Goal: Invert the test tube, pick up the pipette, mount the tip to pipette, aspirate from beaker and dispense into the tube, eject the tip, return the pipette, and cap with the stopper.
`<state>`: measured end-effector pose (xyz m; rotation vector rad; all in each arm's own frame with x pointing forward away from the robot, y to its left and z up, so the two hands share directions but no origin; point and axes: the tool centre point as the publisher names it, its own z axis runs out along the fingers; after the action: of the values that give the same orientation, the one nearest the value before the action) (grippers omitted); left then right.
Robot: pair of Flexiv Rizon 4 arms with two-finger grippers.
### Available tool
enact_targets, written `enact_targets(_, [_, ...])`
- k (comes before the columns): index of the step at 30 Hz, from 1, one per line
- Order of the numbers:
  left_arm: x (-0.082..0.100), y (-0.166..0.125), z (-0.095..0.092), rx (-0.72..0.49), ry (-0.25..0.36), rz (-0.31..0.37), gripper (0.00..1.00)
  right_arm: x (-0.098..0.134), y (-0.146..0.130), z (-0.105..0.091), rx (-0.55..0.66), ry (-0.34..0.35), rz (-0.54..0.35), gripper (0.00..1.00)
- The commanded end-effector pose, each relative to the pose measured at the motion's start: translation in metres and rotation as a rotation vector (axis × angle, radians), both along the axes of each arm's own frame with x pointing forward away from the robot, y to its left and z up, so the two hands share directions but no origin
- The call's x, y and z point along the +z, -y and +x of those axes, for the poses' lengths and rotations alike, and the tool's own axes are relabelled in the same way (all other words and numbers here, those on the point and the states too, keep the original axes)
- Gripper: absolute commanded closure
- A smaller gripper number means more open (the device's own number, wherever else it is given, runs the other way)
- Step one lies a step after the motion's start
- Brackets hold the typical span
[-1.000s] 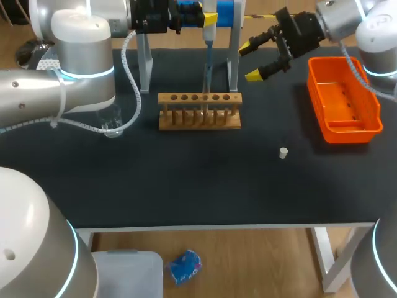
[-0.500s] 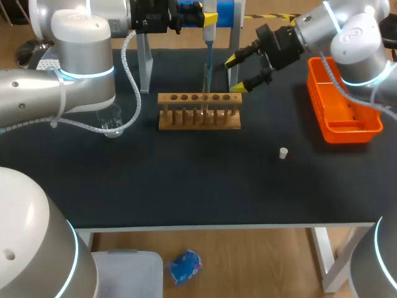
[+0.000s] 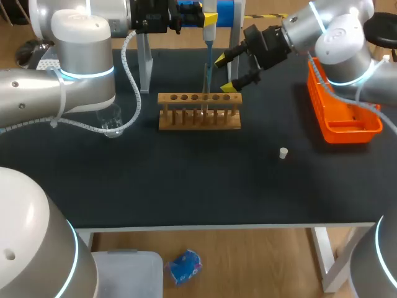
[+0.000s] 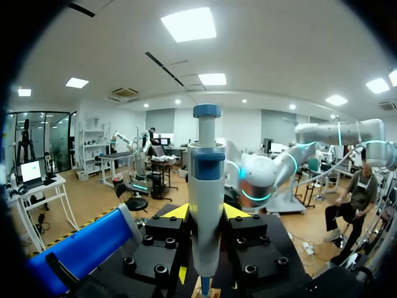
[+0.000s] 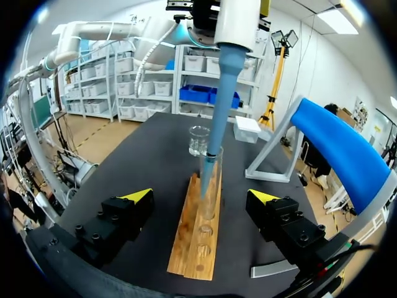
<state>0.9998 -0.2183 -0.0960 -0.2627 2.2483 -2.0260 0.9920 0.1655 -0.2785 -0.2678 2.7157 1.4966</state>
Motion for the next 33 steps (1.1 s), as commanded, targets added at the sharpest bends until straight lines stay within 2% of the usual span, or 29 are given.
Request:
enact_targets(1, [0.000,0.001,-0.001,0.005,0.000,0.000,1.00,-0.004,0.001,-0.004,-0.006,0.005,0.007,0.00])
enact_targets(15, [0.000,0.001,-0.001,0.005,0.000,0.000,1.00,-0.004,0.001,-0.004,-0.006,0.005,0.007,0.00])
enact_targets(33, [0.016,-0.002,-0.011,0.018,0.032,0.023,1.00,-0.004,0.001,-0.004,-0.006,0.005,0.007,0.00])
